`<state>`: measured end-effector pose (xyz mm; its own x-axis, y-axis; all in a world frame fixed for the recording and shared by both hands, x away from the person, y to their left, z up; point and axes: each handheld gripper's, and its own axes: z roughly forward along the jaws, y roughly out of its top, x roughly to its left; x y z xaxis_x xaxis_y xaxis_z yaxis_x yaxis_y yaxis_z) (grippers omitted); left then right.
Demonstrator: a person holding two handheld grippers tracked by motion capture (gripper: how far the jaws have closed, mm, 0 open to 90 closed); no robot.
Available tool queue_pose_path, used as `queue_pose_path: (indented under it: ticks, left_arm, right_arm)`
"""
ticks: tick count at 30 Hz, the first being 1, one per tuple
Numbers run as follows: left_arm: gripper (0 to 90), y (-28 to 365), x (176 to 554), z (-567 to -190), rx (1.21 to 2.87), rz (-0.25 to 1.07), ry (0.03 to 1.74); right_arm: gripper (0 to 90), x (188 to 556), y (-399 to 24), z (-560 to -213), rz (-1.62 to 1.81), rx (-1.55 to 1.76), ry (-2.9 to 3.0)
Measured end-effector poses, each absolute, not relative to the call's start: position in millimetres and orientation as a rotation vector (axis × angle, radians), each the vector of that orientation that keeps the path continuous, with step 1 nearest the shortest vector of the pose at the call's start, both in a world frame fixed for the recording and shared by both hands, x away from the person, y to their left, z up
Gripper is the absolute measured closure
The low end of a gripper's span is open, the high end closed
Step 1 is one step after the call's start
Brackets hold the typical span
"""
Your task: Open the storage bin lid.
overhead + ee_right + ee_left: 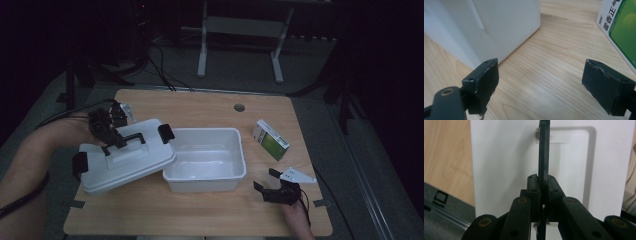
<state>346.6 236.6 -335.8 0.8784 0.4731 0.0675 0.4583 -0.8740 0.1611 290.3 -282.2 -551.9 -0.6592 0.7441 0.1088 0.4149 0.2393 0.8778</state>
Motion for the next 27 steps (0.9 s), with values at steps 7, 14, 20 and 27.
queue_pose_path:
  ticks: [7, 14, 20, 27]
  left_arm:
    - [83.6, 267.0, 340.0, -346.7, 2.873, 0.197, 0.811]
    - [83.5, 285.8, 340.2, -369.5, 2.823, 0.173, 0.864]
    - [83.5, 289.7, 341.7, -394.2, 2.831, 0.139, 0.883]
    - [83.5, 288.5, 345.5, -421.3, 2.817, 0.098, 0.887]
  right_arm:
    - [13.7, 290.7, -280.6, -552.4, 1.376, 1.067, 2.190]
    - [13.7, 290.3, -279.8, -552.1, 1.374, 1.071, 2.191]
    - [13.7, 289.9, -279.7, -552.3, 1.373, 1.068, 2.192]
    - [13.7, 289.3, -279.7, -552.1, 1.375, 1.068, 2.190]
